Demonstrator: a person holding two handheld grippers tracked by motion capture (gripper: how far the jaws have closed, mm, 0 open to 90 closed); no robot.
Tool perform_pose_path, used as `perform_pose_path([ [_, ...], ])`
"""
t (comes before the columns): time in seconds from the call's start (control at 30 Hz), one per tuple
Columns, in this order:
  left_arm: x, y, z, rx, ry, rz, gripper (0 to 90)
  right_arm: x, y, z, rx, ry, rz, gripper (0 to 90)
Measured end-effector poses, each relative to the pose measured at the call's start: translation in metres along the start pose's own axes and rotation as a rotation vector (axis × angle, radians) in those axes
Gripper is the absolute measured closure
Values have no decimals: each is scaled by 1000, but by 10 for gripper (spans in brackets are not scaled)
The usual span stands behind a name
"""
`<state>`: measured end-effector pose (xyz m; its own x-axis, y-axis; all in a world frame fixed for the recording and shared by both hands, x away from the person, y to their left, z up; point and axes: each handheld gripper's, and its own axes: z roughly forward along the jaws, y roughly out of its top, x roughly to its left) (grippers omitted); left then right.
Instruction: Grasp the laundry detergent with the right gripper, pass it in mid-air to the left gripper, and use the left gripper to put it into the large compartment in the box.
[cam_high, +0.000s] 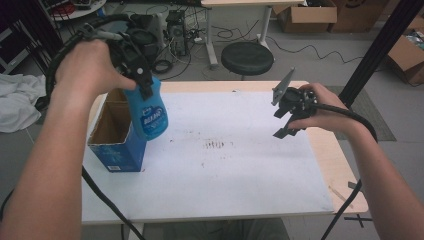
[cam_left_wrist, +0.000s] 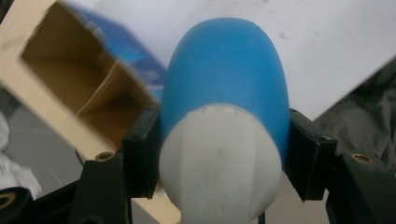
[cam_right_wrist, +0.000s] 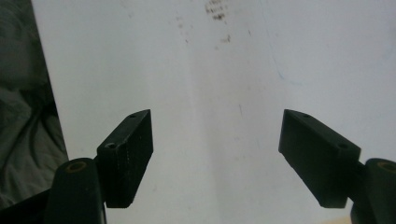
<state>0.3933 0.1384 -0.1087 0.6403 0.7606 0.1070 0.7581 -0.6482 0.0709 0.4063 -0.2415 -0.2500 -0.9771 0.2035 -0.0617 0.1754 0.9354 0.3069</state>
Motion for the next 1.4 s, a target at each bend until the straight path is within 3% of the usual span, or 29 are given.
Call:
perform_pose_path([
  [0.23,34,-16,-12,-21,57,-257,391,-8,-24,-4,23,-23,47,264],
  [0.27,43,-21,-14,-37,82,-351,391,-10,-30,-6,29,-27,56,264],
  [0.3,47,-23,-15,-37,91,-395,391,-11,-33,-6,31,-29,61,268],
  [0.33,47,-23,-15,-37,91,-395,391,-11,-33,-6,31,-29,61,268],
  [0.37,51,-26,-16,-37,99,-433,391,-11,-35,-6,40,-35,62,269],
  [0.4,59,-30,-15,-32,110,-497,391,-12,-40,-6,57,-42,70,269],
  [0.47,65,-34,-14,-22,120,-535,391,-13,-43,-7,59,-45,78,269],
  [0.5,65,-34,-14,-22,120,-535,391,-13,-43,-7,59,-45,78,269],
  [0.63,75,-41,-8,4,132,-604,391,-15,-52,-10,59,-48,91,269],
  [0.83,81,-45,2,11,126,-637,391,-17,-58,-10,62,-49,105,269],
  [1.03,82,-45,16,24,118,-637,391,-17,-61,-10,63,-45,110,269],
  [1.4,82,-40,56,65,108,-631,391,-15,-61,-7,59,-42,104,270],
])
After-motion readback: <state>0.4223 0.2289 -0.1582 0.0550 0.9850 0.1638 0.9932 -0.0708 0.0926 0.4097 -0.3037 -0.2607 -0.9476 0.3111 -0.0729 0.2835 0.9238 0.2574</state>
